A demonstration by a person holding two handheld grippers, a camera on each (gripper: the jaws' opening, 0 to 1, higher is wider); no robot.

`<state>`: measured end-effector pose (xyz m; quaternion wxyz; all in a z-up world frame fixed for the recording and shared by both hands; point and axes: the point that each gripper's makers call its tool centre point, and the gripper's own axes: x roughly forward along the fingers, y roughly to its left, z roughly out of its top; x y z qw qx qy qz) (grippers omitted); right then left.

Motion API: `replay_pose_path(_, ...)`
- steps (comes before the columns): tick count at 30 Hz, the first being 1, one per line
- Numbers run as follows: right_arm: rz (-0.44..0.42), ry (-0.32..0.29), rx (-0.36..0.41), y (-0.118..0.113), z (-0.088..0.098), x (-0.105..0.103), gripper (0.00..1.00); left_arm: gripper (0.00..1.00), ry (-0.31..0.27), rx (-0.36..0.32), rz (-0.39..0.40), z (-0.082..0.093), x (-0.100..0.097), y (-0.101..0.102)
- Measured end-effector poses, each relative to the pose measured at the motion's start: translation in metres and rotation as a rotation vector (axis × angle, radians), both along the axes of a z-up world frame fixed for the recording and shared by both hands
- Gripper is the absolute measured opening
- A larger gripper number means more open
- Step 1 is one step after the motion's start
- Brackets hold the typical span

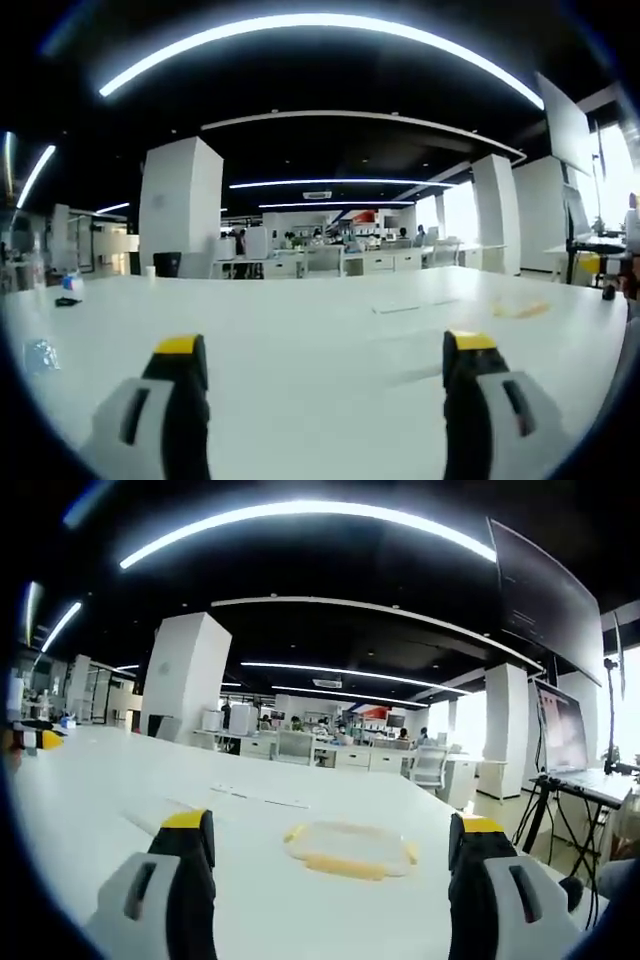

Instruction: Snap each plastic latch of the storage box into its locked position after aligning the lid with the box until every specified latch is closed and the lid sits flush.

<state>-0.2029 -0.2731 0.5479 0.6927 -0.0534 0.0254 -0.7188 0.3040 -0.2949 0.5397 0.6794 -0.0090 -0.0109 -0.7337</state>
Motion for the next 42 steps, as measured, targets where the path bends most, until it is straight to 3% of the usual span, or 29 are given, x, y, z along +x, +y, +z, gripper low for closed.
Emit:
replay_pose_path(12,-0.005,-0.011,0.011,-0.002,-0.003,-0.011,1.0,1.0,0.008,0.019,0.014,-0.008,0.001,-0.005)
replay_pose_path(27,-0.004,-0.003,0.023,-0.007,-0.007,-0.018,1.0,1.0,0.008,0.017,-0.035,-0.004,-0.016,-0.019)
replay_pose_path(34,-0.008,0.006,0.028,-0.009,-0.008,-0.026,1.0,0.99,0.016,0.019,-0.07,-0.006,-0.032,-0.026)
replay_pose_path(42,0.005,0.033,0.043,-0.019,-0.012,-0.036,1.0,0.99,0.014,0.023,-0.154,-0.007,-0.068,-0.044)
